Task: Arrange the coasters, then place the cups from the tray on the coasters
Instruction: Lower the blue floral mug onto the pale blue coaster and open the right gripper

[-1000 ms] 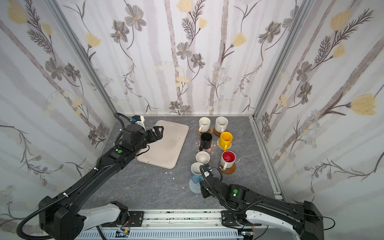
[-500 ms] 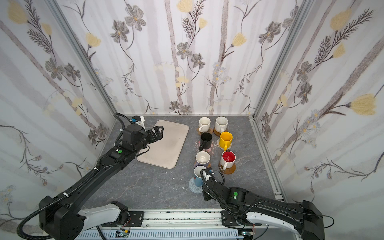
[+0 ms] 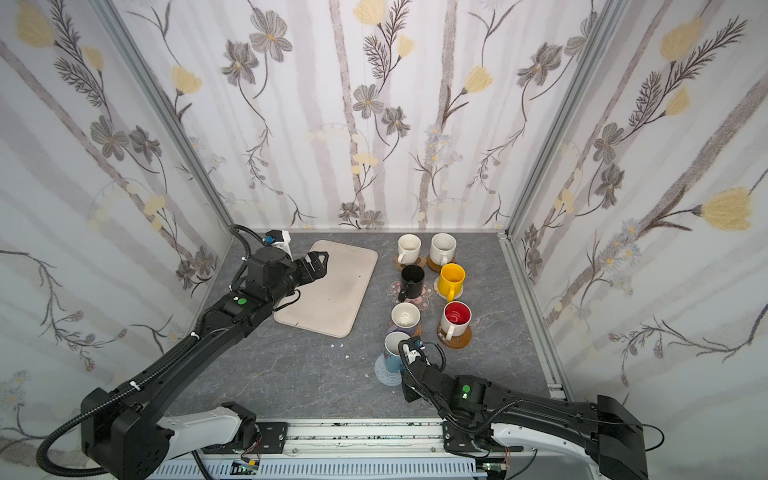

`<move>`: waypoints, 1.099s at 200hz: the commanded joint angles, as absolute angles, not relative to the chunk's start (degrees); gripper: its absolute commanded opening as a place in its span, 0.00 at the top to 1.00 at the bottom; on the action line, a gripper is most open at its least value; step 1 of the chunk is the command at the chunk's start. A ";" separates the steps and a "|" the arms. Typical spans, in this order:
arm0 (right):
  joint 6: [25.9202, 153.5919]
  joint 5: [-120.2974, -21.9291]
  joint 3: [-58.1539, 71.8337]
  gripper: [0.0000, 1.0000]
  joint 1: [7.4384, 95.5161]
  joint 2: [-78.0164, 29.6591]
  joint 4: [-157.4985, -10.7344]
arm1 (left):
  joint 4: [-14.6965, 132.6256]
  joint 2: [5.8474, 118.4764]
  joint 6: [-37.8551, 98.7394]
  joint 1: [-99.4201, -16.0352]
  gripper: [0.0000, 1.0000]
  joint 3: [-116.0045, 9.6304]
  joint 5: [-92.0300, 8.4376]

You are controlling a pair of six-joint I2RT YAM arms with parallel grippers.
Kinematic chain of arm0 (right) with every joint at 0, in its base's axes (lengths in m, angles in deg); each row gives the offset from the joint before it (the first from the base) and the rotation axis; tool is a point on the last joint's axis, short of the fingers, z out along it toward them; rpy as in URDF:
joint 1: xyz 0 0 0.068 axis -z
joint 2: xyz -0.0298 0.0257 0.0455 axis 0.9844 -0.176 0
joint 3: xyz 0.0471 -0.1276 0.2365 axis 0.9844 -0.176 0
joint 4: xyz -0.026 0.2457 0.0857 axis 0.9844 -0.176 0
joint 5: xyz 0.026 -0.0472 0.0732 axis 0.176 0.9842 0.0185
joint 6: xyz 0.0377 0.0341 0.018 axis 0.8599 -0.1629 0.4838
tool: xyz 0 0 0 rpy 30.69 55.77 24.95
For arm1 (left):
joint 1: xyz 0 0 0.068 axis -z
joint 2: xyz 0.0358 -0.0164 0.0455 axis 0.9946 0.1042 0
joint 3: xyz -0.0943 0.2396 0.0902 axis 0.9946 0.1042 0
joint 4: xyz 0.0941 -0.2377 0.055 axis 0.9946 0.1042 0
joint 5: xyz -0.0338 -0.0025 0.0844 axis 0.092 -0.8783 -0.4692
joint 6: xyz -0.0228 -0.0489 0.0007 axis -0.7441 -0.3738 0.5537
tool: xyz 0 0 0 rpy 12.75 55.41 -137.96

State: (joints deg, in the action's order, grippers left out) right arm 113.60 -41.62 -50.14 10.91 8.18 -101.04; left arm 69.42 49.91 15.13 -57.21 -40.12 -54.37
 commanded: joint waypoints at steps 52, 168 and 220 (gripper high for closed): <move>113.70 -40.32 -50.55 0.77 9.57 9.23 -98.34 | 68.00 49.19 14.94 -57.21 0.00 -39.88 -55.03; 114.05 -39.79 -49.89 0.86 8.50 8.25 -98.56 | 68.01 48.58 14.79 -57.17 0.00 -39.02 -55.12; 113.79 -39.36 -47.62 0.85 8.32 8.02 -101.47 | 67.94 48.57 14.70 -57.21 0.00 -38.76 -55.08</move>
